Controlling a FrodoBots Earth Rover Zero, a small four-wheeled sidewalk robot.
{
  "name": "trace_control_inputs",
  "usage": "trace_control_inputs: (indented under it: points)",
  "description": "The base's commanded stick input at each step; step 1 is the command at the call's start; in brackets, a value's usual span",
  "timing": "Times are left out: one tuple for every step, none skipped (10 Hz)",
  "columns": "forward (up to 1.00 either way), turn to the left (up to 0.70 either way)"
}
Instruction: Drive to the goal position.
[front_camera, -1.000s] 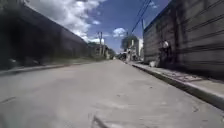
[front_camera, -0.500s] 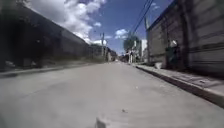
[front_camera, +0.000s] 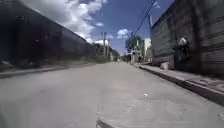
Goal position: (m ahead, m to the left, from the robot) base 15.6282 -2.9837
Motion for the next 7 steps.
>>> trace_control_inputs:
  points:
    - [1.00, 0.00]
    - [1.00, 0.00]
    - [1.00, 0.00]
    - [1.00, 0.00]
    - [1.00, 0.00]
    - [1.00, 0.00]
    - [1.00, 0.00]
